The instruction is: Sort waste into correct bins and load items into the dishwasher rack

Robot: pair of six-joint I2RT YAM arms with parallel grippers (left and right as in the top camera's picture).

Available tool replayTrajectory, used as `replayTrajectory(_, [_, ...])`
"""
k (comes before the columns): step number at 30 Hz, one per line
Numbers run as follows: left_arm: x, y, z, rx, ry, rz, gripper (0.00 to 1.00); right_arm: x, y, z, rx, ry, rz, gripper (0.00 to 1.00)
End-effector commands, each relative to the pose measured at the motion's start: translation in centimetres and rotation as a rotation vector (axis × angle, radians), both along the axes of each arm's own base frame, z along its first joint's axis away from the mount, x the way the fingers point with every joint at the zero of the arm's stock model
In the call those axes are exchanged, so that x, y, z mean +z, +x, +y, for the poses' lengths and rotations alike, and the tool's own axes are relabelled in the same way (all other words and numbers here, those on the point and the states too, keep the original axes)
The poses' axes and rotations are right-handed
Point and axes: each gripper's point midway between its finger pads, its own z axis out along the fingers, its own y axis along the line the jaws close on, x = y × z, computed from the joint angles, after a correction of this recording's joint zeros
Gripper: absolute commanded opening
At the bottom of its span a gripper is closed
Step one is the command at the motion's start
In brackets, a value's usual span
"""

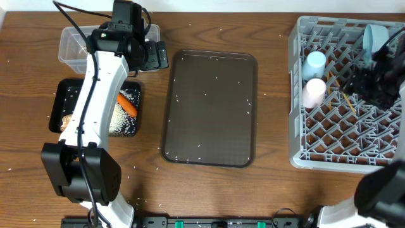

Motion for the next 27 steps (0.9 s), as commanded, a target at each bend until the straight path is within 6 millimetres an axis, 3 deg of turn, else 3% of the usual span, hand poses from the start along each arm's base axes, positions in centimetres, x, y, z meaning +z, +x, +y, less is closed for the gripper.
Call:
replayTrajectory(1, [-0.6,-0.2,0.2,0.013,-0.001,0.019,0.98,4.6,0.4,2.0,0.056,-0.04,-0.134,0.63])
replayTrajectory(6, [-0.6,-0.2,0.2,0.013,-0.001,0.019,0.98,6.9,0.0,4.8,0.127,-0.054,-0.194,0.36])
replayTrajectory(9, [-0.6,-0.2,0.2,0.013,-0.001,0.019,0.98,7.8,-0.2,6.9,0.183,-0.056,-0.221,0.32])
replayTrajectory(16, [-0.6,-0.2,0.2,0.013,-0.001,0.019,0.98,10.3,-0.7,12.5,0.34,-0.063,-0.31,0.61])
replayTrajectory(17, [-0.6,-0.2,0.2,0.013,-0.001,0.019,0.98,10.7,-0.7,13.2,0.359,-0.067,-0.329,0.73])
replayTrajectory(18, [-0.6,-0.2,0.2,0.013,-0.001,0.019,0.98,11.0,-0.8,13.6,0.372,-0.066,-0.343,0.99])
replayTrajectory(22, [-0.6,-0.2,0.2,0.013,-0.001,0.019,0.98,11.7,-1.1,15.1,0.414,-0.058,-0.372,0.99])
replayTrajectory(27, [-0.6,-0.2,0.2,0.013,-0.001,0.019,0.98,11.6,-1.2,15.3,0.419,-0.057,-0.363,0.99])
